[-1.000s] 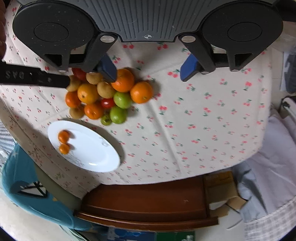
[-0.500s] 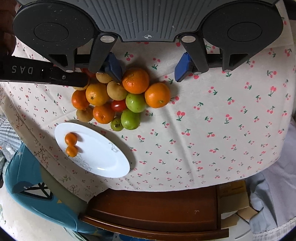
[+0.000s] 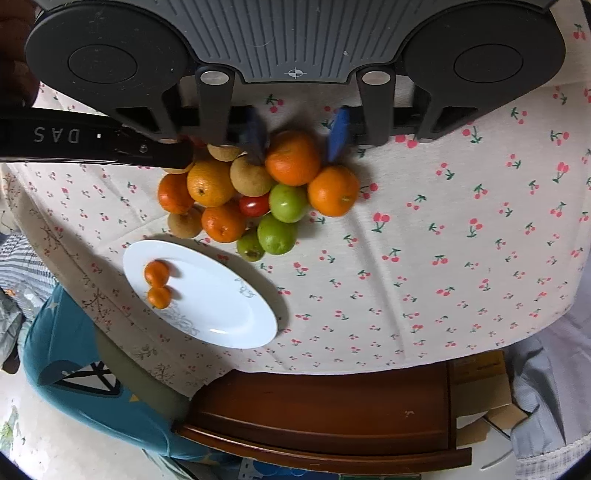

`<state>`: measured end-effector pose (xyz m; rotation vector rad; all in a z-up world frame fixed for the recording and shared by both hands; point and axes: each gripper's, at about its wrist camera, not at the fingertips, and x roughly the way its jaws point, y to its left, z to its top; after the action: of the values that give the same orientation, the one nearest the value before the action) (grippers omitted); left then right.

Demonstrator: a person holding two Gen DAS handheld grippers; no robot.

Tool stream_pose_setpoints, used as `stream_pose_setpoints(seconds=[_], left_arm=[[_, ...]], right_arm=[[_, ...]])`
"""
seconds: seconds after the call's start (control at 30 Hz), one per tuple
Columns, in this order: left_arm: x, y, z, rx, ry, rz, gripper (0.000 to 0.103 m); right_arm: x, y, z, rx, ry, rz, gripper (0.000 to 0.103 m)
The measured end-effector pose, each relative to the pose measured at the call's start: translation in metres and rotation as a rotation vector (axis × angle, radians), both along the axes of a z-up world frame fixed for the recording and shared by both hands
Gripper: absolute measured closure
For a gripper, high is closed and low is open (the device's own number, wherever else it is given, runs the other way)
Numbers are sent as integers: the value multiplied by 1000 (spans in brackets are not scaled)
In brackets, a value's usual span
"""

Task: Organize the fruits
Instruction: 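Grasp an orange with the left tool while the right tool grasps a tan fruit, then carry the orange and tan fruit onto the white plate and open both tools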

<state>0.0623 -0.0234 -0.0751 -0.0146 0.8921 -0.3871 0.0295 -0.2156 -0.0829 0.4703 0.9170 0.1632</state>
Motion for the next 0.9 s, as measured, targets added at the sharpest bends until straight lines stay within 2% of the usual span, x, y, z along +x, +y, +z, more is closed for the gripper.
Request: stream_pose_setpoints(seconds=[0.37, 0.77, 0.9], left_arm=[[-7, 7, 12, -31, -19, 12, 74], [-15, -2, 36, -10, -136, -11, 74], [-9, -2, 41, -41, -129, -13, 74]], right_arm=[[-5, -5, 12, 9, -23, -6, 72], [-7, -10, 33, 7, -96, -12, 72], [-4, -17, 43, 11, -119, -27, 72]])
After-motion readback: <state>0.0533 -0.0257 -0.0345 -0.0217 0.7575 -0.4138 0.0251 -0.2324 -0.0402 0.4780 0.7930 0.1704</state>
